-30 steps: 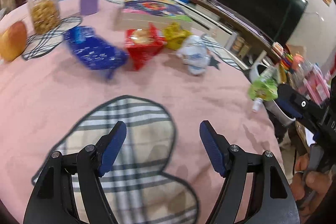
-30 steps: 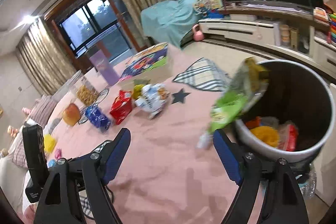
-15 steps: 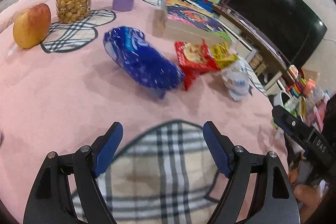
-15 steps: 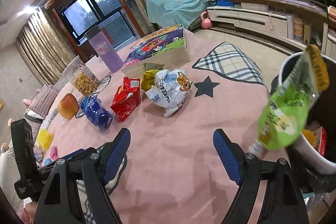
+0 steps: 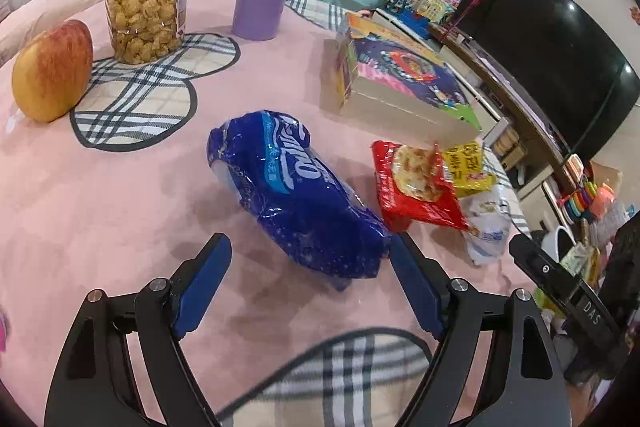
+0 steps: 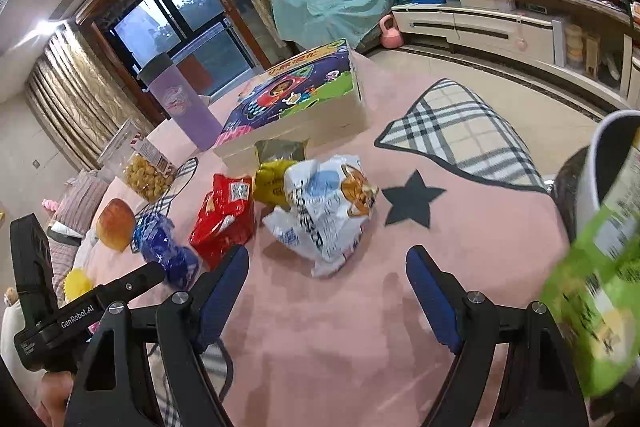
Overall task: Collect trash
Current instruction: 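Grasp the blue snack bag with the left tool while the right tool grasps the white crumpled bag, then carry the blue bag and white bag over the bin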
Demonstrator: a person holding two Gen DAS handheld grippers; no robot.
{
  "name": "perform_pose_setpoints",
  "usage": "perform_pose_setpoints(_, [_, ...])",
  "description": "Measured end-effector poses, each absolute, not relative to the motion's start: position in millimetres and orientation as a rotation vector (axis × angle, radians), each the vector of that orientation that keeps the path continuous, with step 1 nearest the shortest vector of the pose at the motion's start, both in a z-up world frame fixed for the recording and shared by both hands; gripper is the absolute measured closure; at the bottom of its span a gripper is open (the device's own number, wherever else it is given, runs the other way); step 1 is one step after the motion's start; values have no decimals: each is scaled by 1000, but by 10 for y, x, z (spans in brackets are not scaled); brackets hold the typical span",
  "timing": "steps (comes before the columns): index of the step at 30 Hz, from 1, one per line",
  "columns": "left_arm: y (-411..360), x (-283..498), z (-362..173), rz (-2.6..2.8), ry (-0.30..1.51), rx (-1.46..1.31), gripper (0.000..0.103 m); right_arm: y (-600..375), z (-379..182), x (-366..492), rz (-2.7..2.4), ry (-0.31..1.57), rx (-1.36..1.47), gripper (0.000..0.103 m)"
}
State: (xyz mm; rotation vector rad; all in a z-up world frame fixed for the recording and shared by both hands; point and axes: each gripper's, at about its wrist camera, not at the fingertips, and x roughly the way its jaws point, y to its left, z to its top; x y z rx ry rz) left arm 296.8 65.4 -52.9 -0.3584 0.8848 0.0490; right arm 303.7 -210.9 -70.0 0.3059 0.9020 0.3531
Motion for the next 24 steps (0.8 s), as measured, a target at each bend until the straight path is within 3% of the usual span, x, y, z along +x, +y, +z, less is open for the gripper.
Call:
perform_pose_setpoints(3, [663, 3016, -588, 38, 881, -357, 24, -2073, -757, 3103, 335, 913, 296, 21])
perform_pose_setpoints(5, [637, 3044, -627, 20, 889, -342, 51, -2070, -810, 3155, 332, 929, 303, 22])
perform_pose_setpoints(7, [608, 3055, -660, 3, 889, -321, 58, -2050, -861, 3186, 343, 941, 303, 37])
perform_pose_setpoints(8, [594, 3046, -656, 0, 884, -310, 61, -2030, -880, 3196, 350, 949, 298, 58])
perform_pose_setpoints(11, [556, 2996, -638, -8, 872, -279, 70, -2006, -894, 3162, 365, 949, 288, 71])
perform_pose_setpoints(24, [283, 2609, -450, -94, 833, -254, 74, -2387, -705, 2809, 313, 891, 349, 75])
